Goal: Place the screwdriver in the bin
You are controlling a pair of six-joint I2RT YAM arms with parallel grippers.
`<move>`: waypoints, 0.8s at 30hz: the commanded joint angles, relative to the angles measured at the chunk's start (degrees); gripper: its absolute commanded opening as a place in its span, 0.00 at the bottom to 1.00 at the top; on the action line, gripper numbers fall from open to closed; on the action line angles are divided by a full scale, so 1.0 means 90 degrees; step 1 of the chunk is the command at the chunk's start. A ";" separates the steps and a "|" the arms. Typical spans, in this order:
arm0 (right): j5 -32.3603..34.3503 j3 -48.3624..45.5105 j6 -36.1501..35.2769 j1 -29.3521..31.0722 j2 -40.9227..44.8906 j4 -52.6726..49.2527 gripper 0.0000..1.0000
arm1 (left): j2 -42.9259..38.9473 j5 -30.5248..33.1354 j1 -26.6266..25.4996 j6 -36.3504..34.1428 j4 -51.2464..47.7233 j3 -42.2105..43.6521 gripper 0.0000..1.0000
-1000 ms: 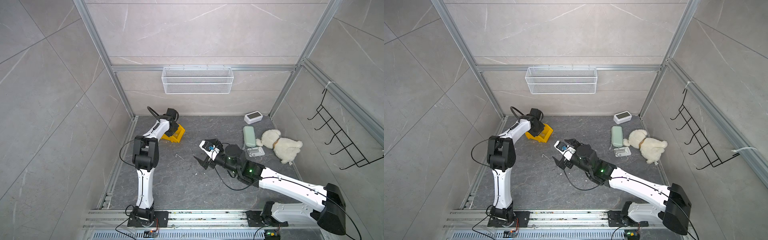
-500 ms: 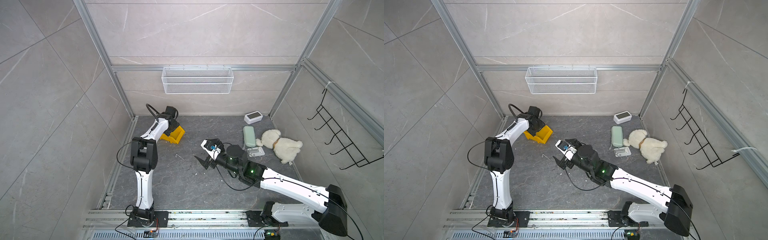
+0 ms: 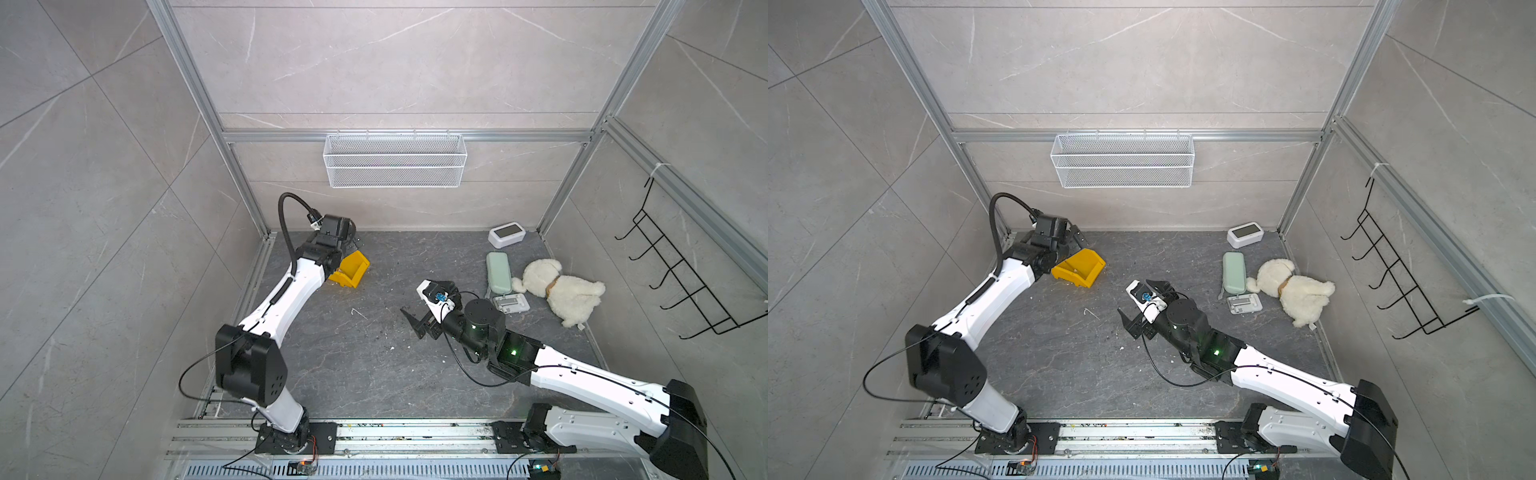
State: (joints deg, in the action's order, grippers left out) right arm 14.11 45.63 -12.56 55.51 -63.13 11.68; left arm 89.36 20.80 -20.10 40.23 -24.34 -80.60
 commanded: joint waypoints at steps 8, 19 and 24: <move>0.1935 -0.1172 0.0104 -0.0555 0.0685 0.0639 0.99 | -0.2434 0.0518 0.0021 -0.3416 0.3094 0.3685 1.00; 0.1997 -0.2689 0.0295 -0.3057 0.0377 0.2153 0.99 | -0.2265 0.0857 0.0715 -0.4726 0.5972 0.6478 1.00; 0.1813 -0.3300 0.0753 -0.3922 -0.1054 0.4131 0.99 | -0.1601 0.0729 0.0979 -0.5200 0.7287 0.6885 1.00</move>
State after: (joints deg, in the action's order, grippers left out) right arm 30.79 18.52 -9.37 22.96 -67.20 35.46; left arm 73.25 27.03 -12.23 -1.43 28.77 -19.03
